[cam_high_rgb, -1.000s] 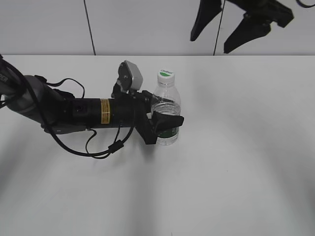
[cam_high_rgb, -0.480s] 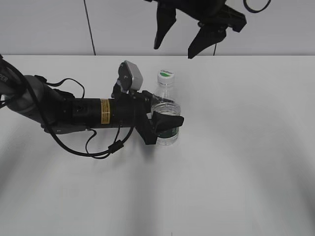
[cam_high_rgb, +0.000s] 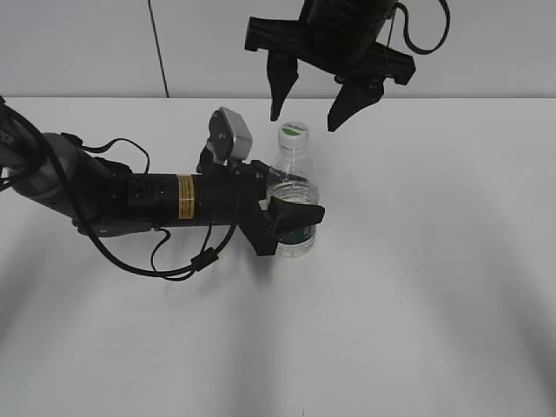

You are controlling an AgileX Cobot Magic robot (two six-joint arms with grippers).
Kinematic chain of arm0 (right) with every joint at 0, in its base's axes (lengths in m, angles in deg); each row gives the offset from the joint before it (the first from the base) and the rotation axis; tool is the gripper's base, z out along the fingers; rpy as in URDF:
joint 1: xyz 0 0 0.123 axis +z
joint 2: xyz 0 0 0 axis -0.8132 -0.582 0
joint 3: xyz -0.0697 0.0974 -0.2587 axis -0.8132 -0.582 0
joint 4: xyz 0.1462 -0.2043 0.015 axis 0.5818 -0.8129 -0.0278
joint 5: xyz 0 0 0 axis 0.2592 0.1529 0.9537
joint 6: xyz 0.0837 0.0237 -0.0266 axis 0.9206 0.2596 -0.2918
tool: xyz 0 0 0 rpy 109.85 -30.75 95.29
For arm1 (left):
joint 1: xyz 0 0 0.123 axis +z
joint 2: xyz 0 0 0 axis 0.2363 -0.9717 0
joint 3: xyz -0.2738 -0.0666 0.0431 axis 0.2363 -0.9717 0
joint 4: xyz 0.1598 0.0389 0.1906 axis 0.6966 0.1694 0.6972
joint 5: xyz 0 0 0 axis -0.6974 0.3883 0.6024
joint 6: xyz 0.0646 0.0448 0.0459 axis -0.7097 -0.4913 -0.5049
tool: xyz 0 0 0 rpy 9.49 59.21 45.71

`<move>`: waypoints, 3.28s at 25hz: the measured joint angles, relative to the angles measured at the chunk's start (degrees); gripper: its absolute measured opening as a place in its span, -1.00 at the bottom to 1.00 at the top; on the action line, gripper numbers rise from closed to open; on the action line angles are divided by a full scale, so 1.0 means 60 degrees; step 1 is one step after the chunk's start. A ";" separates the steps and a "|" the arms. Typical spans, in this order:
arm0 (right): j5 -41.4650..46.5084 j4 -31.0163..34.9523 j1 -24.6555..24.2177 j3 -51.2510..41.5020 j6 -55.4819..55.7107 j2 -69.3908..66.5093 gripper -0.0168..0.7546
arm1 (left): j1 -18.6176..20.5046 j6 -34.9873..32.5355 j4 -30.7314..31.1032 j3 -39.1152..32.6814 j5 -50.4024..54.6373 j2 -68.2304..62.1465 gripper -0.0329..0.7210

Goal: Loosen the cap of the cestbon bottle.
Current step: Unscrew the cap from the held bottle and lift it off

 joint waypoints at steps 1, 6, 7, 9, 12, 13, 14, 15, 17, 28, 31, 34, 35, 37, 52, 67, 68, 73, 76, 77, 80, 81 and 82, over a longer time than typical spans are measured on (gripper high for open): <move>0.0000 -0.0158 0.0000 0.0020 0.0044 -0.0021 0.39 | 0.0000 0.0000 0.0000 0.0000 0.0000 0.0000 0.14; 0.0004 -0.0518 0.0000 0.0071 0.0218 -0.0125 0.39 | 0.0000 0.0000 0.0008 0.0000 0.0000 0.0000 0.14; 0.0004 -0.0477 0.0000 0.0081 0.0217 -0.0155 0.39 | 0.0000 0.0000 0.0018 0.0000 0.0000 0.0000 0.14; 0.0004 -0.0451 0.0034 0.0081 0.0227 -0.0236 0.39 | 0.0000 0.0000 0.0048 0.0000 0.0000 0.0000 0.14; 0.0004 -0.0352 0.0086 0.0081 0.0226 -0.0372 0.39 | 0.0000 0.0000 0.0128 0.0029 0.0000 0.0000 0.14; 0.0004 -0.0302 0.0096 0.0081 0.0226 -0.0420 0.39 | 0.0000 0.0000 0.0138 0.0029 0.0000 0.0000 0.14; 0.0004 -0.0267 0.0096 0.0081 0.0226 -0.0462 0.39 | 0.0000 0.0000 0.0148 0.0029 0.0000 0.0000 0.14; 0.0004 -0.0260 0.0096 0.0081 0.0226 -0.0499 0.39 | 0.0000 0.0000 0.0156 0.0041 0.0000 0.0000 0.14; 0.0004 -0.0260 0.0096 0.0081 0.0242 -0.0544 0.39 | 0.0000 0.0000 0.0176 0.0042 0.0000 0.0000 0.14; 0.0004 -0.0377 0.0096 0.0091 0.0250 -0.0582 -0.07 | 0.0000 0.0000 0.0187 0.0050 0.0000 0.0000 0.14; 0.0004 -0.0392 0.0096 0.0091 0.0238 -0.0582 -0.15 | 0.0000 0.0000 0.0190 0.0050 0.0000 0.0000 0.13; 0.0004 -0.0412 0.0114 0.0091 0.0084 -0.0582 -0.15 | 0.0000 0.0000 0.0198 0.0061 0.0000 0.0000 0.13; 0.0004 -0.0416 0.0112 0.0091 0.0003 -0.0582 -0.15 | 0.0000 0.0000 0.0207 0.0061 0.0000 0.0000 0.13; 0.0004 -0.0424 0.0112 0.0091 -0.0347 -0.0582 -0.15 | 0.0000 0.0000 0.0207 0.0061 0.0000 0.0000 0.13; 0.0004 -0.0742 0.0145 0.0111 -0.8525 -0.0582 -0.15 | 0.0000 0.0000 0.0224 0.0061 0.0015 0.0000 0.13; 0.0078 -0.0553 0.0145 0.0122 -1.4851 -0.0565 -0.16 | 0.0028 0.0000 0.0533 0.0071 -0.0156 -0.0011 0.13; 0.0078 -0.0553 0.0145 0.0122 -1.5133 -0.0565 -0.16 | 0.0028 0.0000 0.0544 0.0071 -0.0166 -0.0011 0.13; 0.0085 -0.0543 0.0145 0.0122 -1.5950 -0.0535 -0.16 | 0.0028 0.0018 0.0562 0.0071 -0.0184 -0.0011 0.13; 0.0114 -0.0503 0.0145 0.0132 -1.6119 -0.0535 -0.16 | 0.0028 0.0035 0.0594 0.0071 -0.0214 -0.0011 0.13; 0.0126 -0.0492 0.0145 0.0150 -1.6152 -0.0535 -0.16 | 0.0028 0.0048 0.0602 0.0071 -0.0214 -0.0011 0.13; 0.0171 -0.0484 0.0145 0.0255 -1.6207 -0.0535 -0.16 | 0.0028 0.0124 0.0602 0.0071 -0.0261 -0.0011 0.13; 0.0211 -0.0475 0.0145 0.0300 -1.6219 -0.0535 -0.17 | 0.0028 0.0152 0.0602 0.0071 -0.0283 -0.0011 0.13; 0.0212 -0.0464 0.0145 0.0322 -1.6261 -0.0535 -0.18 | 0.0028 0.0171 0.0602 0.0071 -0.0291 -0.0011 0.13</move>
